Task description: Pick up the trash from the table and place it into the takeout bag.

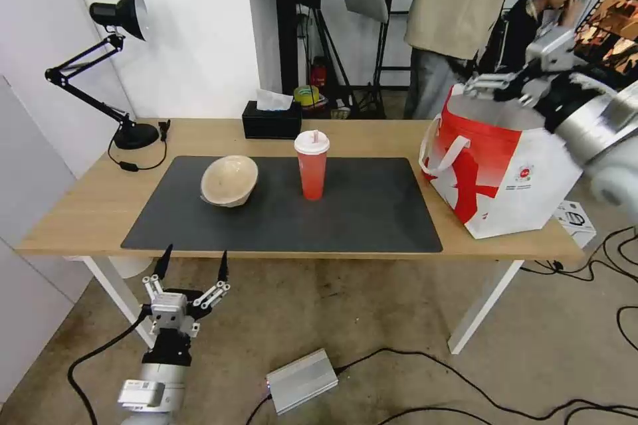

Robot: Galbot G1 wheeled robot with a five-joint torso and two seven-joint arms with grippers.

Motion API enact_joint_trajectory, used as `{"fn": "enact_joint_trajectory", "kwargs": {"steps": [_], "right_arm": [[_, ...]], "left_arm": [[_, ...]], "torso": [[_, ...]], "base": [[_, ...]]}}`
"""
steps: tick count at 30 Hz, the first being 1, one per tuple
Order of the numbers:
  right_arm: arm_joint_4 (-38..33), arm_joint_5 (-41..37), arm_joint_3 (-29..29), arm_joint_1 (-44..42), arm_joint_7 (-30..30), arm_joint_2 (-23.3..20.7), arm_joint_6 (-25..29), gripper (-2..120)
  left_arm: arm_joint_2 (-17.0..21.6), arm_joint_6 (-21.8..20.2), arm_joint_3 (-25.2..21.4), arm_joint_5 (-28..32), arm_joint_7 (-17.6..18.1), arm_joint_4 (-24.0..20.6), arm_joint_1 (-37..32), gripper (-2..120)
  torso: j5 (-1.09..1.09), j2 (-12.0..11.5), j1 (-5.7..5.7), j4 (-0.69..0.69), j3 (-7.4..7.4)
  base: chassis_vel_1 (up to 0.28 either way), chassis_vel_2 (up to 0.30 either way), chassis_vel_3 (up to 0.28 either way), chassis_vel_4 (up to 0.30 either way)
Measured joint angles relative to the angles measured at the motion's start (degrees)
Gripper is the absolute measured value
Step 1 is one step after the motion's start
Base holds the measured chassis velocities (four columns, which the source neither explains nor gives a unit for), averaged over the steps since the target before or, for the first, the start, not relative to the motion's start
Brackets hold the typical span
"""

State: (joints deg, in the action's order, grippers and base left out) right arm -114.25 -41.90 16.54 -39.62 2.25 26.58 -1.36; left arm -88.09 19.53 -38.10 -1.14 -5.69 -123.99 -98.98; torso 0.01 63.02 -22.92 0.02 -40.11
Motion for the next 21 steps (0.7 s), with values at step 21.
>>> {"fn": "enact_joint_trajectory", "kwargs": {"steps": [21], "right_arm": [[-8.0,8.3,21.6,-31.8,4.3,17.1,4.4,100]], "left_arm": [[-0.6,-2.3,0.8,-1.7,0.0,-1.2,2.0,100]], "torso": [[-0.01,0.0,0.00,-0.02,0.00]], "base": [[0.000,0.000,0.000,0.000]]}}
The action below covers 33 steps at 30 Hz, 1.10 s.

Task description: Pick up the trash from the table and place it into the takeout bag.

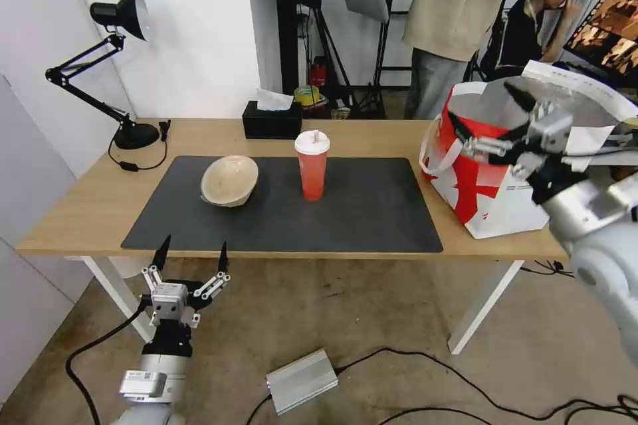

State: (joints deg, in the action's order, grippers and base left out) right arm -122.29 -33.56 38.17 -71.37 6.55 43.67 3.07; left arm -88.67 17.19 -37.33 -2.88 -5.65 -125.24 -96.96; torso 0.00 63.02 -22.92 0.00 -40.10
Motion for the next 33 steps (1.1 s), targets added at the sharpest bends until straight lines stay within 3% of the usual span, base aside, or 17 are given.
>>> {"fn": "enact_joint_trajectory", "kwargs": {"steps": [12,33], "right_arm": [[-2.3,6.1,2.3,-11.3,3.8,9.4,5.2,100],[-1.6,11.4,1.8,-20.9,8.9,19.1,10.6,100]], "left_arm": [[-0.1,0.0,0.9,-0.8,0.0,-0.1,-0.1,100],[0.3,0.0,1.1,-0.9,0.1,0.0,0.1,100]], "torso": [[0.01,0.0,0.00,0.01,0.00],[0.00,0.0,0.01,0.01,0.00]], "base": [[0.000,0.000,0.000,0.000],[0.000,0.000,0.000,0.000]]}}
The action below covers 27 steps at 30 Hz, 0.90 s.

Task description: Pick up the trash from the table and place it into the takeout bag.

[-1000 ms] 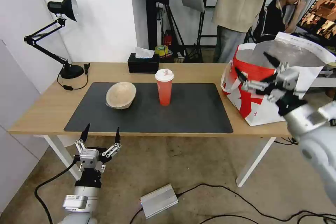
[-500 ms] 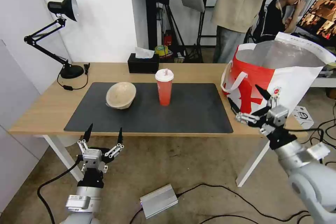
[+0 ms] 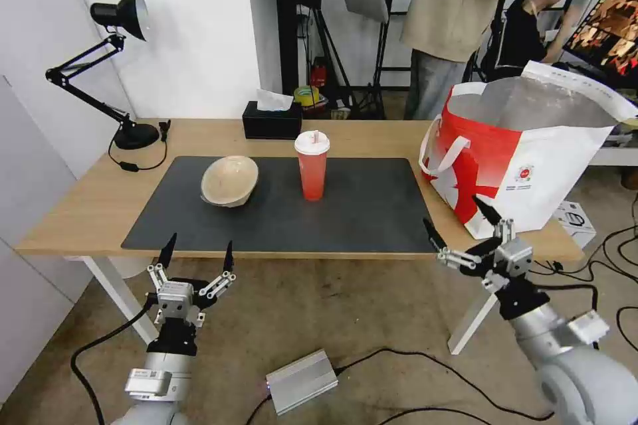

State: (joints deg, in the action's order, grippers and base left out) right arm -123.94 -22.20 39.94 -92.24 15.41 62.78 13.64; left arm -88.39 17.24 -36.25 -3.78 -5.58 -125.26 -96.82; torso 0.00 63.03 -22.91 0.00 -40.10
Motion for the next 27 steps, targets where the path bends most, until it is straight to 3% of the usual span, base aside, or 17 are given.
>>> {"fn": "enact_joint_trajectory", "kwargs": {"steps": [8,27], "right_arm": [[0.7,2.8,-1.1,-2.3,0.4,3.2,3.3,100],[2.9,5.7,-3.3,-3.2,0.8,4.3,5.8,100]], "left_arm": [[-0.1,0.1,0.1,0.1,0.0,0.5,0.3,100],[1.0,0.1,0.7,-0.4,0.1,0.7,0.8,100]], "torso": [[0.00,0.0,0.00,0.00,0.00],[0.00,0.0,0.00,0.00,0.00]], "base": [[0.000,0.000,0.000,0.000],[0.000,0.000,0.000,0.000]]}}
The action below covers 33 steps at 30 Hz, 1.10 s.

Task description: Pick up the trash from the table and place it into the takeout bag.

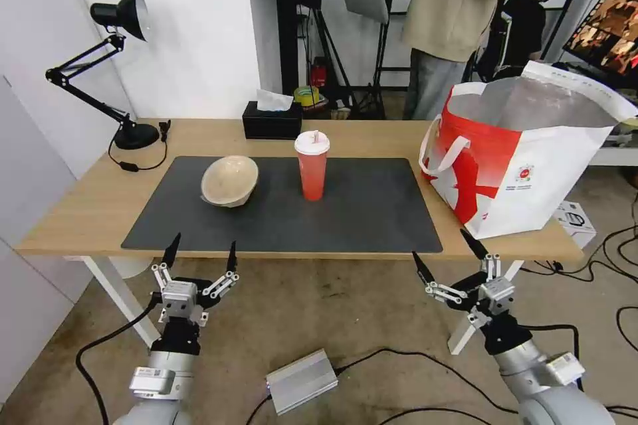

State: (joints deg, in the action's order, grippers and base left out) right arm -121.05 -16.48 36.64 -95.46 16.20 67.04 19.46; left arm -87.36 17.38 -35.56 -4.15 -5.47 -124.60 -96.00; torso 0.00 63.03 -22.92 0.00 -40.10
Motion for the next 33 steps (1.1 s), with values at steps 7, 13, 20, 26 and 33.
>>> {"fn": "enact_joint_trajectory", "kwargs": {"steps": [7,13,20,26,33], "right_arm": [[0.7,1.1,-1.6,1.1,-0.3,0.0,-0.4,100],[0.6,1.7,-2.1,1.9,-0.5,-0.1,-1.3,100],[-0.7,2.1,-2.9,4.1,-1.8,-1.0,-3.2,100],[-1.5,0.7,-2.6,7.0,-2.1,-3.5,-5.8,100],[0.7,-4.2,-5.6,12.2,-2.0,-8.2,-9.2,100]], "left_arm": [[-1.0,0.0,0.0,-0.3,0.0,-0.2,-1.0,100],[-1.0,0.1,-0.2,-0.2,0.0,-0.2,-1.0,100],[-1.1,0.2,-0.4,0.2,0.0,0.0,-0.5,100],[-1.2,0.3,0.2,0.2,-0.1,0.6,0.2,100],[-1.8,0.4,-0.7,0.4,-0.1,0.1,0.0,100]], "torso": [[0.00,0.0,0.00,0.00,0.00],[0.00,0.0,0.00,0.00,0.00],[0.00,0.0,0.00,0.00,0.00],[0.00,0.0,0.00,-0.01,0.00],[-0.01,0.0,0.00,0.00,0.00]], "base": [[0.000,0.000,0.000,0.000],[0.000,0.000,0.000,0.000],[0.000,0.000,0.000,0.000],[0.000,0.000,0.000,0.000],[0.000,0.000,0.000,0.000]]}}
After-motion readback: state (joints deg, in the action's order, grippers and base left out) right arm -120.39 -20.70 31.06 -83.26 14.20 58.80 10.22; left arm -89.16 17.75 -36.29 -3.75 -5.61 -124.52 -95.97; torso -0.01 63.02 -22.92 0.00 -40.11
